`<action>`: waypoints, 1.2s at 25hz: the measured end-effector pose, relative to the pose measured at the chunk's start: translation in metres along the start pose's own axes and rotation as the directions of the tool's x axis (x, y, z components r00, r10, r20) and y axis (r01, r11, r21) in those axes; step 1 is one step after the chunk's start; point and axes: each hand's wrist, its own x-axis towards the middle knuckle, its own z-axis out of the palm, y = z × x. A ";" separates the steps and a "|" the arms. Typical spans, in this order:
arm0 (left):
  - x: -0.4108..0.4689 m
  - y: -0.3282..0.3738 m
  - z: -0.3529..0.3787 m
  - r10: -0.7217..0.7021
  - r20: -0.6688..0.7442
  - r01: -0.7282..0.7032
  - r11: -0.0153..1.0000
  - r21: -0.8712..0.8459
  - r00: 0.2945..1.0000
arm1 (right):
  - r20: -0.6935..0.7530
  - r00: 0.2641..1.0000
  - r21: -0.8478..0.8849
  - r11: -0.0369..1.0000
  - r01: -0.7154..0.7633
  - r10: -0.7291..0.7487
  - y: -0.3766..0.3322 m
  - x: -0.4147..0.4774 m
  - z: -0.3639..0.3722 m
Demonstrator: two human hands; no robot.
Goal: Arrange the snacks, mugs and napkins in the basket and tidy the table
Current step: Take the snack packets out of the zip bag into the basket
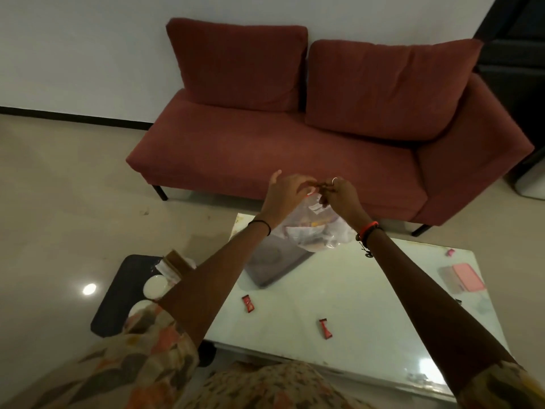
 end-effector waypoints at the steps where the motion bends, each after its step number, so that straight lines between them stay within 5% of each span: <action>1: 0.005 0.007 0.004 -0.011 0.007 0.011 1.000 0.000 1.000 | -0.010 1.000 0.075 0.997 -0.025 0.026 0.004 0.000 -0.005; 5: 0.018 0.027 0.016 -0.077 0.024 0.078 0.997 -0.017 0.997 | -0.080 0.993 0.327 0.943 -0.056 0.086 0.016 -0.005 -0.019; 14: 0.007 0.035 0.031 -0.299 -0.006 0.296 0.950 -0.102 0.954 | -0.206 0.975 0.219 0.975 -0.041 0.088 0.019 -0.009 0.004; 26: -0.074 -0.016 0.039 -0.386 0.034 0.386 0.922 -0.008 0.922 | -0.430 0.859 0.543 0.840 -0.001 0.279 0.023 0.024 -0.030; 30: -0.085 -0.027 0.039 -0.410 0.173 0.414 0.910 0.016 0.895 | -0.358 0.908 0.537 0.844 0.011 0.216 0.019 0.022 -0.028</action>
